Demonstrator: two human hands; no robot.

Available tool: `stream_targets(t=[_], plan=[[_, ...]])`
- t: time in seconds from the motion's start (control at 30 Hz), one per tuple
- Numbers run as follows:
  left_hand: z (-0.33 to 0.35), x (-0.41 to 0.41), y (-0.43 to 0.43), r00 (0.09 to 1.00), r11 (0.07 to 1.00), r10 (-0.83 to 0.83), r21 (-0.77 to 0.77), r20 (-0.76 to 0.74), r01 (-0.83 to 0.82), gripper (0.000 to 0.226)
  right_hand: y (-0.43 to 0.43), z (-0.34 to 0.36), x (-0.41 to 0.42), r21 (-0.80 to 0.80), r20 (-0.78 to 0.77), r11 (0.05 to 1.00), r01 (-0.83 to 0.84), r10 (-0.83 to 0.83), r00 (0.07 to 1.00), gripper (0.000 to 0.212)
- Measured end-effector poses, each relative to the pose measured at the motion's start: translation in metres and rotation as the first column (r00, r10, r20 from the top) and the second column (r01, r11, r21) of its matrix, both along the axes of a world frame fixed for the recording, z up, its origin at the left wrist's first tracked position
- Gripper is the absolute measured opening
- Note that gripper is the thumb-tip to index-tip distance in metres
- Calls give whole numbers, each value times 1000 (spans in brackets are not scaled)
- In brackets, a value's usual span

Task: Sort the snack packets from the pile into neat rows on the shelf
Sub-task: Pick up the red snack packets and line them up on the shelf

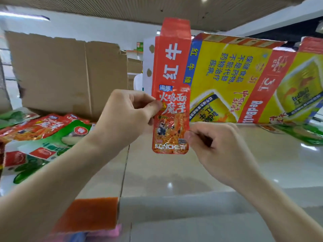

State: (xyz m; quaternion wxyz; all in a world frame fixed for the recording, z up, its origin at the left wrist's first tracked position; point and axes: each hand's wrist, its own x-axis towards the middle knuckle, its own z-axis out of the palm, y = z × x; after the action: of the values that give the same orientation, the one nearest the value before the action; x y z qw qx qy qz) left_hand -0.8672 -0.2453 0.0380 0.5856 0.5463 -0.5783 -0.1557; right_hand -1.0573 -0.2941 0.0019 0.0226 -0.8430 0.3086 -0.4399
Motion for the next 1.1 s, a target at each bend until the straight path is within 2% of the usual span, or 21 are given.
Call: stream_targets(t=[0.17, 0.3, 0.43, 0.57, 0.77, 0.83, 0.93, 1.03, 1.1], plan=[[16, 19, -39, 977, 978, 207, -4, 49, -207, 21, -47, 26, 34, 46, -93, 999, -6, 10, 996, 32], [24, 37, -74, 927, 934, 353, 13, 129, -358, 15, -80, 43, 65, 252, -164, 965, 71, -30, 986, 13], [1, 52, -104, 844, 867, 443, 96, 300, -489, 19, -100, 32, 84, 353, -251, 927, 124, -34, 967, 13], [-32, 63, -119, 853, 850, 379, 228, 360, -474, 22, -106, 7, 95, 364, -367, 915, 176, -33, 930, 15], [-57, 71, -128, 816, 820, 313, 296, 485, -490, 24, -102, -6, 94, 270, -479, 947, 175, -25, 877, 15], [-61, 72, -129, 766, 795, 283, 306, 576, -524, 24, -104, -11, 90, 253, -483, 952, 170, -28, 875, 18], [-59, 77, -130, 674, 783, 290, 237, 679, -575, 32, -114, -14, 84, 249, -457, 949, 193, -60, 887, 24], [-50, 79, -124, 637, 833, 259, 166, 726, -528, 30, -120, -6, 76, 219, -438, 948, 229, -114, 892, 17], [-43, 75, -115, 636, 896, 142, 174, 758, -408, 24, -122, 1, 70, 218, -425, 952, 215, -105, 899, 10]])
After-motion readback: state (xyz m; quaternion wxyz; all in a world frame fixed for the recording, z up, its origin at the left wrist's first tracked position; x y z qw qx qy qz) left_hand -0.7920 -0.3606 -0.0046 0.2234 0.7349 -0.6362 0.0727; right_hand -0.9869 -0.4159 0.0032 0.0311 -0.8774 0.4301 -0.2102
